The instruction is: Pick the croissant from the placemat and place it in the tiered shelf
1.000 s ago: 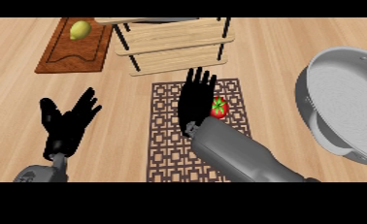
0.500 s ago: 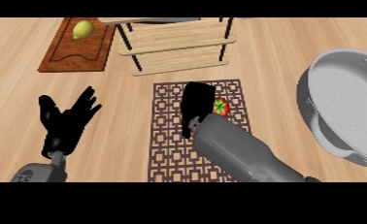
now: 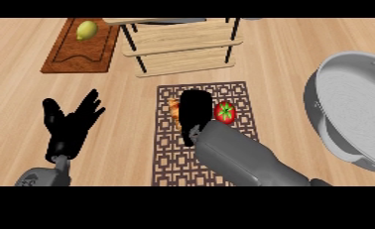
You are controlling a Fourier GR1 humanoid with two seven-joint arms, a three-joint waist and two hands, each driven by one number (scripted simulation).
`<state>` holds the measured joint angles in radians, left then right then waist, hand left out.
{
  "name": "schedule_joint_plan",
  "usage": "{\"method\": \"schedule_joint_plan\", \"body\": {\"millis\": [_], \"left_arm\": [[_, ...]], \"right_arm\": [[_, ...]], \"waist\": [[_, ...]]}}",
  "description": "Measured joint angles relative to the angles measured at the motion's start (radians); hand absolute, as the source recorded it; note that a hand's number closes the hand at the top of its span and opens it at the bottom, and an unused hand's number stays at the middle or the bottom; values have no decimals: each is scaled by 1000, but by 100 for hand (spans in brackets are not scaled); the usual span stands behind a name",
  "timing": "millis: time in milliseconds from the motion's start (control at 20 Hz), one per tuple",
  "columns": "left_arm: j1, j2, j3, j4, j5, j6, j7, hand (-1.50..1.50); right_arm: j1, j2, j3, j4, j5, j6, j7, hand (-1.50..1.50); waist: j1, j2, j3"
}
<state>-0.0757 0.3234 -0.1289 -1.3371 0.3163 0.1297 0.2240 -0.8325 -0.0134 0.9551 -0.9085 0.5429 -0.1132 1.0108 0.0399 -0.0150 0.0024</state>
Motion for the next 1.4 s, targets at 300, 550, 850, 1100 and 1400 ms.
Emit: {"method": "schedule_joint_plan", "body": {"millis": [300, 550, 850, 1100, 1400], "left_arm": [[-25, 4, 1, 4, -4, -11, 17, 0], [-21, 2, 11, 12, -6, -15, 11, 0], [7, 7, 28, 5, -9, -12, 5, 0], [26, 10, 38, -6, -9, -12, 7, 0], [34, -5, 41, -21, -12, -6, 2, 0]], "right_arm": [[10, 6, 24, -168, -184, -43, -109, 150], [-62, 10, 66, -329, -239, -161, -85, 150], [-231, 8, 21, -493, -152, -217, 23, 150], [-377, 2, -108, -568, -87, -177, 106, 150], [-496, -9, -276, -571, -46, -105, 152, 150]], "waist": [[18, 17, 1], [12, 14, 2], [-17, 3, 2], [-37, -2, 2], [-44, 1, 1]]}}
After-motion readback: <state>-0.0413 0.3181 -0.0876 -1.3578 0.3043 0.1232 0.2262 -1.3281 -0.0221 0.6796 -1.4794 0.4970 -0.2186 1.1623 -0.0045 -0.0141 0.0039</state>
